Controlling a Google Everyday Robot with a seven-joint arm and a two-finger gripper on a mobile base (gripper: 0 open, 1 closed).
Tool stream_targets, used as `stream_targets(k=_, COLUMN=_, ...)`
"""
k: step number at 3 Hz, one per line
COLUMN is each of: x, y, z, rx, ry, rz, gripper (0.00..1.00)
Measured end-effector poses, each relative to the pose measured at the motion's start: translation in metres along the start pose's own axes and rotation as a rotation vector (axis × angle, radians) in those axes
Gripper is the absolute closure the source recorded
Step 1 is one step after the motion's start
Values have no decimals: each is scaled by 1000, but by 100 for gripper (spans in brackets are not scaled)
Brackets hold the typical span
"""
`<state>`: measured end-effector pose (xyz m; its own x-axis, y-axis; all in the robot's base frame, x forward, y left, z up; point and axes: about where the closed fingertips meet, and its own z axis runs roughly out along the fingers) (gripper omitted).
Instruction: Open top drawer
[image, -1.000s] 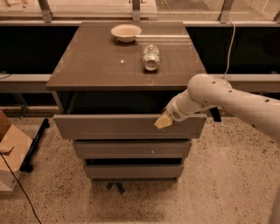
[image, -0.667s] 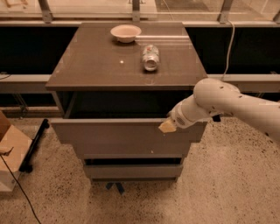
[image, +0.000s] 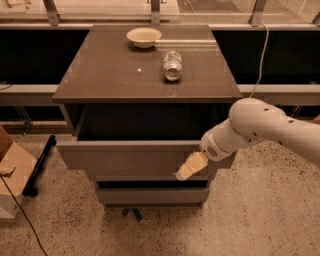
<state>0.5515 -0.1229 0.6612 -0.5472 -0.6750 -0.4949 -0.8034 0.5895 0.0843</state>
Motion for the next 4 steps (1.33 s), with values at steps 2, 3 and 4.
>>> stream_targets(k=2, x=11, y=19, z=-5, rx=-61, ry=16, rz=3, gripper=41)
stream_targets(k=3, x=9, y=19, z=-7, rx=-61, ry=16, rz=3, gripper=66)
stream_targets(k=4, x=8, y=19, z=-9, rx=-61, ry=16, rz=3, gripper=89)
